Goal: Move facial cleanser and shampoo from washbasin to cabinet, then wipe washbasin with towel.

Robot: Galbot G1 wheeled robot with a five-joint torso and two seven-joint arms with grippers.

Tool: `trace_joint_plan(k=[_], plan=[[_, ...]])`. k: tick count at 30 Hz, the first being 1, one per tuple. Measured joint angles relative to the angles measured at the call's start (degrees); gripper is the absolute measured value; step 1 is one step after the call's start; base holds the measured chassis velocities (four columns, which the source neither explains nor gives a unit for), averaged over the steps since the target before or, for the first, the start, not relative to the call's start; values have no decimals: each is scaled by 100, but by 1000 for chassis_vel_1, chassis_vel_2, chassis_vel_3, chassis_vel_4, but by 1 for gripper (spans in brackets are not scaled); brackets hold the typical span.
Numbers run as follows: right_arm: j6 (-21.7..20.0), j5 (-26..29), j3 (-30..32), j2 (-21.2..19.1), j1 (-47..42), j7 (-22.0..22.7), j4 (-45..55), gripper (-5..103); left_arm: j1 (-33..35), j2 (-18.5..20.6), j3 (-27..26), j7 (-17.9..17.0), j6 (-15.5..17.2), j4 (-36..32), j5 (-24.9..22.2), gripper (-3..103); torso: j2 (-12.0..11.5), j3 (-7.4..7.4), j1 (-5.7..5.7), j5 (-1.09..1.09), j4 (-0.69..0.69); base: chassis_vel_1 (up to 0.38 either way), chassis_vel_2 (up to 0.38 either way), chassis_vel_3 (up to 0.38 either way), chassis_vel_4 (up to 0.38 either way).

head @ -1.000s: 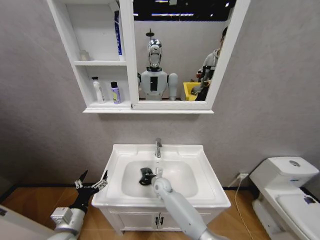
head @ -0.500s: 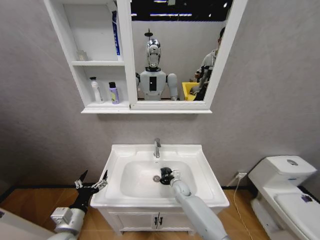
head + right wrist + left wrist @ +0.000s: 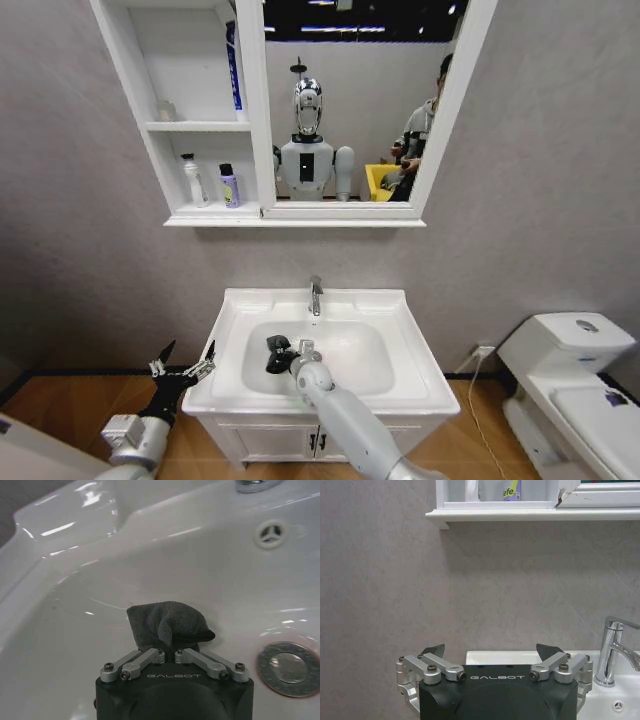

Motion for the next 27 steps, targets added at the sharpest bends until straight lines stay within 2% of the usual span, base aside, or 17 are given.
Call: trace_joint_plan(k=[3, 4, 7, 11, 14, 18, 25, 27], plan=[[-227, -100, 302, -431, -211, 282, 197, 4, 0, 0, 0, 0, 0, 0, 0, 100, 0, -1, 0, 2, -1, 0, 0, 0, 0], [-227, -100, 302, -431, -211, 282, 197, 4, 0, 0, 0, 0, 0, 0, 0, 100, 0, -1, 0, 2, -1, 0, 0, 0, 0], [-346, -130, 557, -787, -333, 459, 397, 4, 0, 0, 0, 0, 0, 0, 0, 100, 1, -1, -1, 1, -1, 0, 0, 0, 0], [-364, -161, 744, -975, -358, 496, 472, 4, 0, 0, 0, 0, 0, 0, 0, 100, 0, -1, -1, 0, -1, 0, 0, 0, 0], [-353, -392, 895, -1142, -363, 486, 555, 4, 0, 0, 0, 0, 0, 0, 0, 100, 0, 0, -1, 1, 0, 0, 0, 0, 0], [-139, -1283, 1116, -1398, -416, 429, 695, 4, 0, 0, 0, 0, 0, 0, 0, 100, 0, 0, 0, 1, 0, 0, 0, 0, 0], [156, -2049, 1379, -1617, -620, 456, 973, 4, 0, 0, 0, 1, 0, 0, 0, 100, 0, 0, -1, 3, 3, 0, 0, 0, 0], [332, -2483, 1550, -1798, -784, 469, 1175, 4, 0, 0, 0, 0, 0, 0, 0, 100, 0, 0, -2, 2, 4, 0, 0, 0, 0]])
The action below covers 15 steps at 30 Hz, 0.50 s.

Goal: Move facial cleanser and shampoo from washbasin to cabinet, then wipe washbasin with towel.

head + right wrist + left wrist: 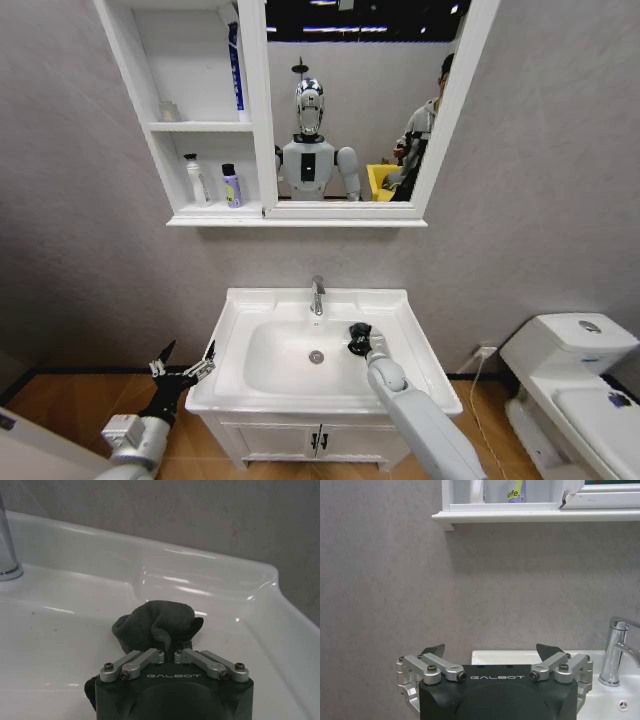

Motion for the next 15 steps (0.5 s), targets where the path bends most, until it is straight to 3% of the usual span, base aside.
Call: trace_joint_plan(k=[2, 3, 7, 11, 15], plan=[[31, -45, 34, -24, -17, 2, 15, 4, 0, 0, -1, 0, 0, 0, 0, 100, 0, 0, 0, -1, -1, 0, 0, 0, 0], [166, -270, 171, -96, -92, 11, 61, 4, 1, 0, 0, -1, 0, 0, 0, 100, 0, -1, 1, -13, -11, 0, 0, 0, 0], [394, -713, 336, -151, -194, -7, 123, 4, 0, 0, 0, 0, 0, 0, 0, 100, -1, 1, 5, -2, -11, -38, -28, -3, -24], [456, -704, 414, -232, -212, -32, 175, 4, 0, 0, 0, -1, 0, 0, 0, 100, -1, 0, 4, -4, -9, 0, 0, 0, 0], [751, -466, 568, -405, -122, -365, 119, 4, 0, 0, 0, -1, 0, 0, 0, 100, -1, 0, 3, -4, -6, 0, 0, 0, 0]])
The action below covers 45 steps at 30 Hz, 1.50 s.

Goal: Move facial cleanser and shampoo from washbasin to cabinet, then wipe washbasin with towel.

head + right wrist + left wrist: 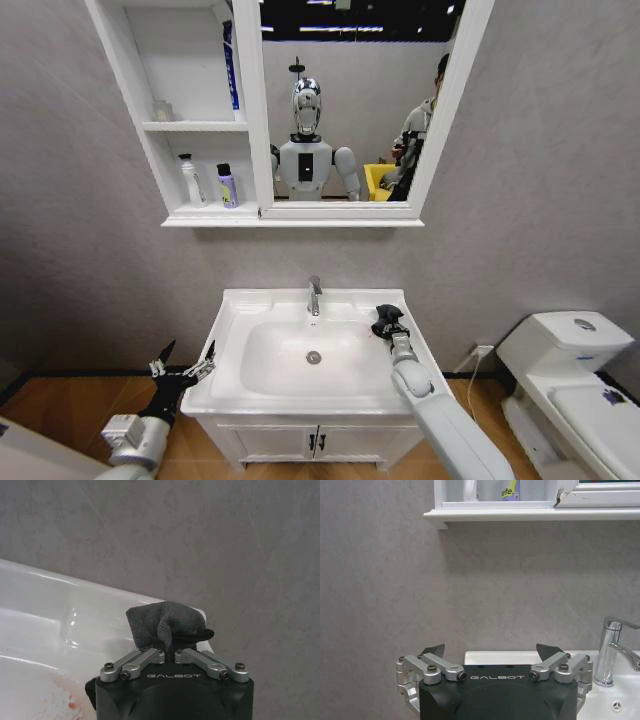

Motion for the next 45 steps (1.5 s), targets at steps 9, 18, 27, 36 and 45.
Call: trace_joint_plan(k=[9, 18, 27, 36, 45], plan=[[157, 950, 149, -337, 233, -759, -243, 2, 0, 0, 0, 0, 0, 0, 0, 100, 0, 0, 0, 1, 0, 0, 0, 0, 0], [185, 1365, 77, -350, 86, -973, 46, 33, 0, 0, 0, 0, 0, 0, 0, 100, 0, 0, 0, 1, 1, 0, 0, 0, 0], [144, 1316, 37, -310, 164, -918, -2, 66, 0, 0, 0, 0, 0, 0, 0, 100, 0, 0, -1, 0, 2, 0, 0, 0, 0], [353, 1153, 36, -313, 112, -1080, 60, 99, 0, 0, 0, 0, 0, 0, 0, 100, 0, 0, -1, 1, 2, 0, 0, 0, 0], [286, 1138, -107, -169, 317, -1039, -226, 100, 0, 0, 0, 0, 0, 0, 0, 100, 0, 0, -1, 1, 2, 0, 0, 0, 0]])
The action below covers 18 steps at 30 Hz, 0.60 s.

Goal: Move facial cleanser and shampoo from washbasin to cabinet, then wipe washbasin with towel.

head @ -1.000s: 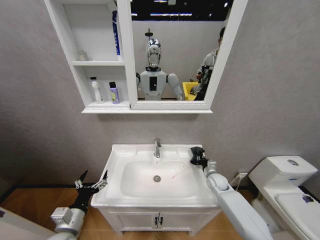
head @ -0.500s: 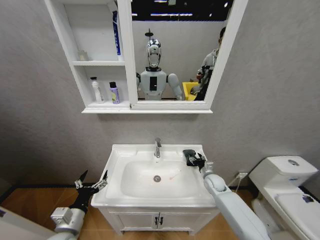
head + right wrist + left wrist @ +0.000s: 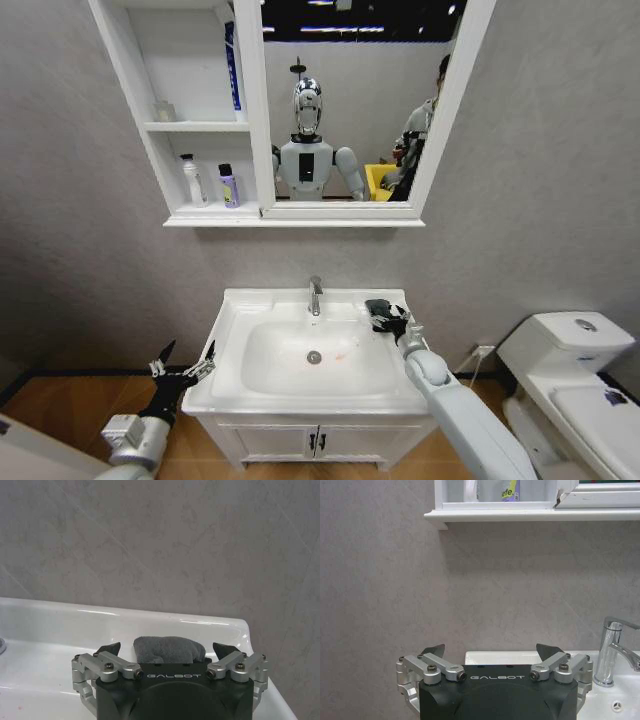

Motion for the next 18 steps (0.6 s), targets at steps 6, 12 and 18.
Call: trace_joint_plan(k=[6, 12, 18], plan=[[-1, 16, -150, 170, 346, -48, -565, 100, 1, 0, 0, 0, 0, 0, 0, 100, 0, 0, 1, 1, 1, 0, 0, 0, 0], [-116, 36, -197, 283, 532, 37, -877, 93, 0, 0, 0, 0, 0, 0, 0, 100, 0, 0, 1, 0, 1, 0, 0, 0, 0], [-122, 80, -171, 258, 507, 54, -842, 77, 0, 0, 0, 0, 0, 0, 0, 100, 0, 0, 0, 0, -1, 0, 0, 0, 0]])
